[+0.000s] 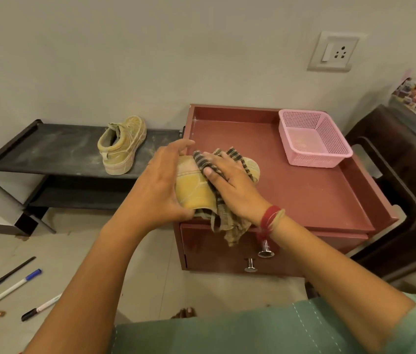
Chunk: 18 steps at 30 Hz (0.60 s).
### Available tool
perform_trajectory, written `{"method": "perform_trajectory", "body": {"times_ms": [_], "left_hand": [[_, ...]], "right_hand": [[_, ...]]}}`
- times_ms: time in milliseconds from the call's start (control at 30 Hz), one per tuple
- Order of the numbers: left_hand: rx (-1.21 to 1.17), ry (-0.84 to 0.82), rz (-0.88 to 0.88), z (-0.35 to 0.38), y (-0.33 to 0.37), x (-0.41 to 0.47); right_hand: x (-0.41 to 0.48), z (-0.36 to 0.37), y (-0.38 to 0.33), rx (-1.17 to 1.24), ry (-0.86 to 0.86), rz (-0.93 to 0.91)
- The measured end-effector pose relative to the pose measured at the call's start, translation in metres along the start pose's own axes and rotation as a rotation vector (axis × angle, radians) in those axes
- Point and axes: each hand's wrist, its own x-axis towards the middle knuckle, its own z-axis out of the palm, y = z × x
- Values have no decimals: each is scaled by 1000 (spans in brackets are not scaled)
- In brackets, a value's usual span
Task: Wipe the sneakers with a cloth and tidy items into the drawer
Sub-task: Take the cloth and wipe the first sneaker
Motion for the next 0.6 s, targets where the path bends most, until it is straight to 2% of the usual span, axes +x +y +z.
{"method": "perform_trajectory", "body": {"times_ms": [67,133,233,300,433,533,600], "left_hand": [[-15,-5,-1,-1,-1,-2],[-16,-10,-12,-3,-3,-3],[21,-39,-87,-6,-4,-4],[88,-86,-133,-5,-5,-3],[190,-137,-176,0,-3,-2],[246,-140,-168,6,1,-1],[261,-129,-172,8,3,-1]], "right_hand": [[-7,6,-5,19,-74,-107],[-10,6,-2,-75,-101,-133],[2,-16,18,-255,-26,74],[7,-31,29,-201,28,170],[8,-37,38,-151,210,219],[6,-22,29,-128,108,175],[0,-8,18,-143,4,75]]}}
